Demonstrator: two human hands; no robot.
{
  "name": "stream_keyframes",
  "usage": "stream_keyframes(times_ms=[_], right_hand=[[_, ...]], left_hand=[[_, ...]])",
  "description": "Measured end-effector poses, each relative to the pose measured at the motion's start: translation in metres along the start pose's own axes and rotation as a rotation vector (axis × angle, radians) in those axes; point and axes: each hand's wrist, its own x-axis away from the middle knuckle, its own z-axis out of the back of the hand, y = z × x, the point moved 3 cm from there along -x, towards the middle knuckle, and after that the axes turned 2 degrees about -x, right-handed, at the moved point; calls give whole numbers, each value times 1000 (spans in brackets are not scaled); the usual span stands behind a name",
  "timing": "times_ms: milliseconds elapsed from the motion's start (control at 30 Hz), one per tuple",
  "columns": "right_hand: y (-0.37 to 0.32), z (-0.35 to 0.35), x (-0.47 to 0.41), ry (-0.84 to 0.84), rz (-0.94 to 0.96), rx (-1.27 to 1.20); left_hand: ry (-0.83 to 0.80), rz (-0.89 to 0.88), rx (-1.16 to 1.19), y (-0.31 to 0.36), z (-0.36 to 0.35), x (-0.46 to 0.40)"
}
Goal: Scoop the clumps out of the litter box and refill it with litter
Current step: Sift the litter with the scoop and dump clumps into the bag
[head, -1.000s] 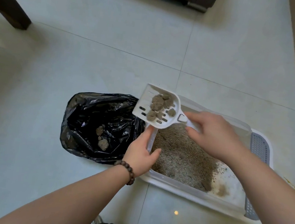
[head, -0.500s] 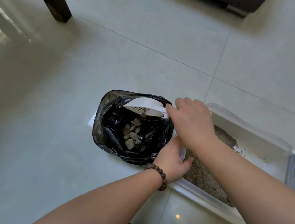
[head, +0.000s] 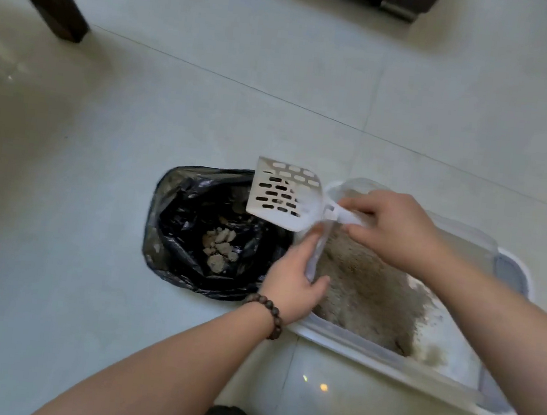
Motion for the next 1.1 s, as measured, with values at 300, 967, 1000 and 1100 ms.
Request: stream_keyframes(times_ms=[300, 967, 1000, 1100], right_hand=[[165, 44, 119, -269, -431, 585], [177, -60, 122, -510, -276, 365], [170, -69, 118, -505, -265, 321], [157, -87, 103, -477, -234, 248]], left_hand=[[62, -42, 9, -5, -5, 0], [72, -70, -33, -13, -9, -3], [72, -63, -28, -14, -9, -3], [73, -64, -27, -12, -9, -3]])
